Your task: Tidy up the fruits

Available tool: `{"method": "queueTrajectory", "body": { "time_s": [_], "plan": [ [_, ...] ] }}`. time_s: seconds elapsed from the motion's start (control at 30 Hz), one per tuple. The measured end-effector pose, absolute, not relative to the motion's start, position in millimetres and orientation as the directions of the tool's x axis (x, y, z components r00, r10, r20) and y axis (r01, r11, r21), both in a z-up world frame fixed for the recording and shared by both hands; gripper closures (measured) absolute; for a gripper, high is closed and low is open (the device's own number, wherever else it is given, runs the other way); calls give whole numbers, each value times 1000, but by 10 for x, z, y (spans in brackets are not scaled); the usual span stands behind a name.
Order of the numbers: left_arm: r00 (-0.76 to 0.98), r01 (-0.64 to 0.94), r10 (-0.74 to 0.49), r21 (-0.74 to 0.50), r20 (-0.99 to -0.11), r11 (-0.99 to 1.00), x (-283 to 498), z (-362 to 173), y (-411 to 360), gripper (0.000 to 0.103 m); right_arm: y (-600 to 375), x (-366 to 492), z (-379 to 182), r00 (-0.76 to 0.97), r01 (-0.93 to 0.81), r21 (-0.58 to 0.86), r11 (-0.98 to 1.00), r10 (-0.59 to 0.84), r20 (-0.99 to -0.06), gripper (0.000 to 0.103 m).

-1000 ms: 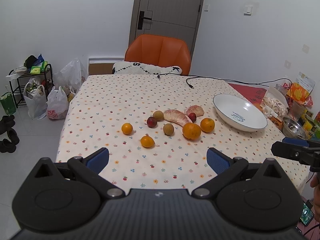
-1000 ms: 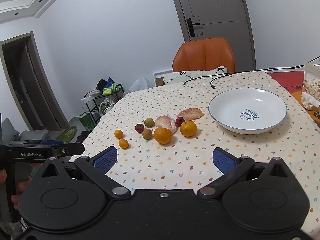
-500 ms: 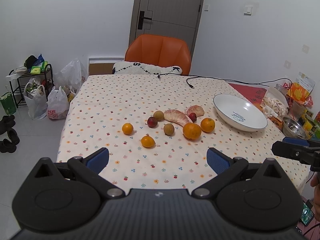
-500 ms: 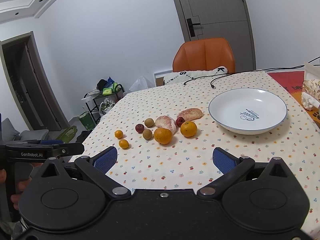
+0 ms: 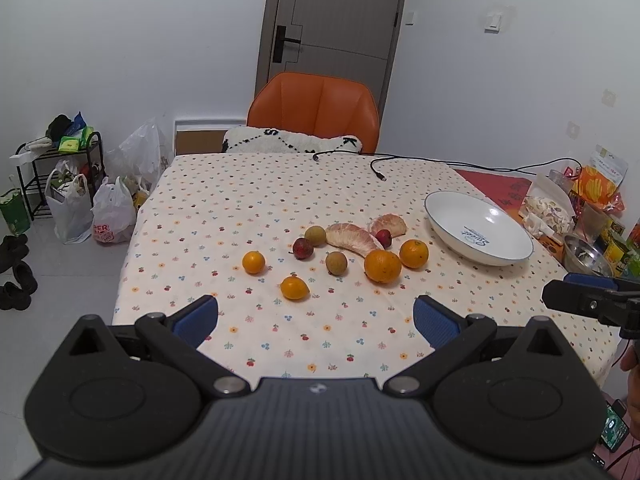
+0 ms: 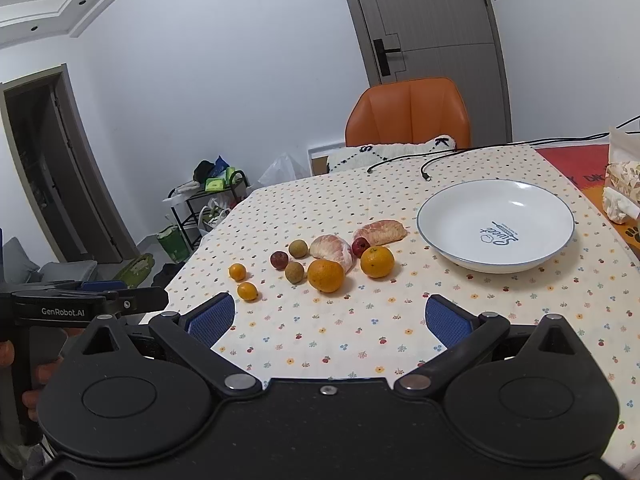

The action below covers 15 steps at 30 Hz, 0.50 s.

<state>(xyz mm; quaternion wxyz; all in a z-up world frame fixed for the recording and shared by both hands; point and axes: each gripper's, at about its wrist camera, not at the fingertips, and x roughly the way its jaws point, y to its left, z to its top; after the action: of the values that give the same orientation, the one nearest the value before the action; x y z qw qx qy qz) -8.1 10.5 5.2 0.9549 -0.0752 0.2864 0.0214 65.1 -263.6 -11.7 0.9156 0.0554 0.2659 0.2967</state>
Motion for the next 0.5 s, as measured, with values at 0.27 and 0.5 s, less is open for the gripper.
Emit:
{"method": "queueTrajectory", "body": {
  "time_s": [0.27,0.5],
  "plan": [
    [850,-73,-20,-155,-527,985,27,3,174,0,-2567,800,-188,652,-523,274,807,586,-482,0],
    [852,-62,-34,-164,-522,984,167,-51,213,2,-2505,947,-281,643,-529,266,806,585,-493,0]
  ]
}}
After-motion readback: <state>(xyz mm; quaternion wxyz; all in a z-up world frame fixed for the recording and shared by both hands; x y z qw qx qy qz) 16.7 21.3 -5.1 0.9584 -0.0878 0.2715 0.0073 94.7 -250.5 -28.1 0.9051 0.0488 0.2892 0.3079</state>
